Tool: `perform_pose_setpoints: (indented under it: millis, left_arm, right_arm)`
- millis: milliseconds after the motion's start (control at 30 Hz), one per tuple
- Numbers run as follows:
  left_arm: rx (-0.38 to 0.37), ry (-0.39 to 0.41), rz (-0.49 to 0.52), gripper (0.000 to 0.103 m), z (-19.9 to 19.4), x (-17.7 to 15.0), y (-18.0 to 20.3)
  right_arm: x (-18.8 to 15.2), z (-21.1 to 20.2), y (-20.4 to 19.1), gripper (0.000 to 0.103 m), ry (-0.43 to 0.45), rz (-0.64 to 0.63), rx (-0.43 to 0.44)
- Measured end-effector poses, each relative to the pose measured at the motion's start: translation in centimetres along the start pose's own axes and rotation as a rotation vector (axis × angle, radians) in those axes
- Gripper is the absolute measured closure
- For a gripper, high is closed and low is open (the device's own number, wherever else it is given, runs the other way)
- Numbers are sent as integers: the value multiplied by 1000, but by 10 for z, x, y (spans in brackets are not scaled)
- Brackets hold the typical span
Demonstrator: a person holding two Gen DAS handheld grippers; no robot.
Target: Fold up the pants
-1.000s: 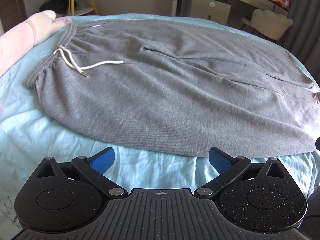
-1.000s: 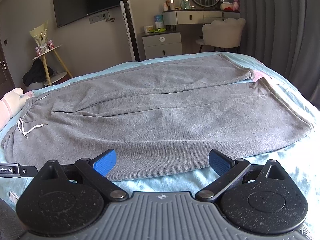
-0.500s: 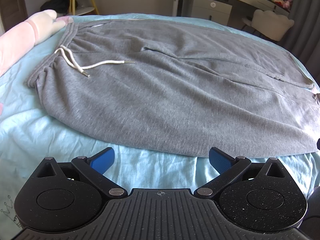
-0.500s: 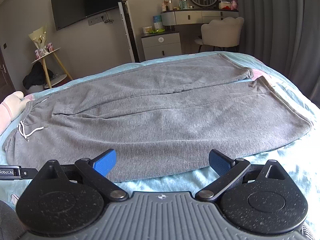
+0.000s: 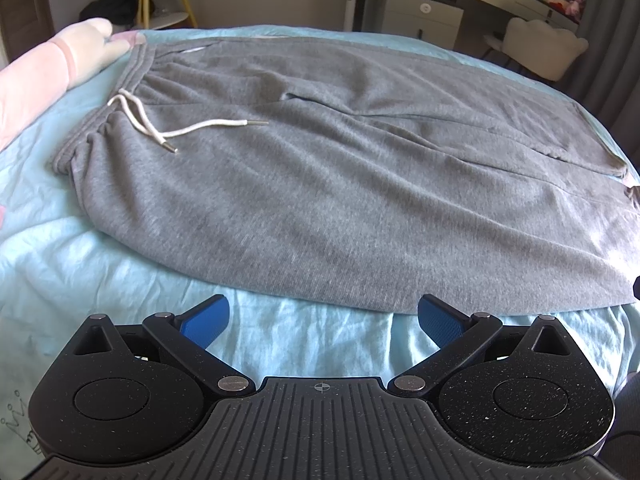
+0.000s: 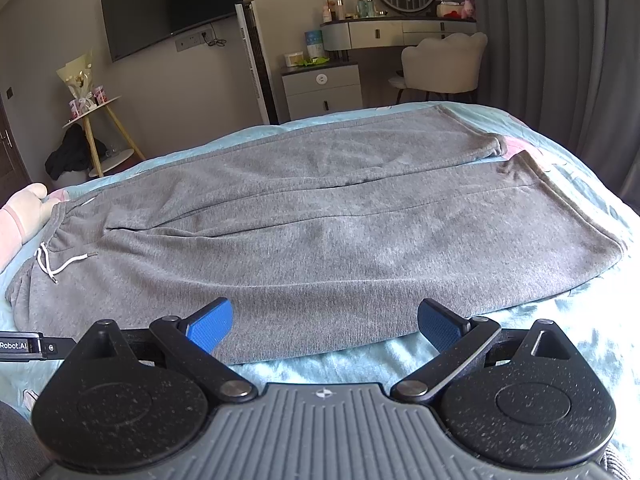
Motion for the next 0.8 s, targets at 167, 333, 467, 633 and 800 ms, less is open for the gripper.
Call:
perform_pose_setpoints:
  millis: [167,333,467,633,800]
  left_arm:
    - [-5,6,-6,0,-2,1,-1]
    - [-11,15,-15,0,-5,2,-2]
    - [-12,10,-18,0,-5,3,-2]
    - [-12,6,-13,0,-4,4,-2]
    - [-22,-5,-5,0,-3,5,0]
  right_arm:
    - [0,0,0,4,0,1,1]
    - [0,0,-1,4,1,-6,4]
    - [-1,1,-2,4,-3,-14,3]
    - [-1,4,-2,4,-16,-12,5]
    - [-1,8,-2,4,-32,-13,4]
Point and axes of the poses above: each gripper's, at about its wrist camera, not at the fingertips, and z roughly the way its jaws point, y to its right, x to its top, the point moved 2 cm from there along z, roughly the way its jaws point, and after that the axes turned 3 degrees about y, right-handed, at the moved point
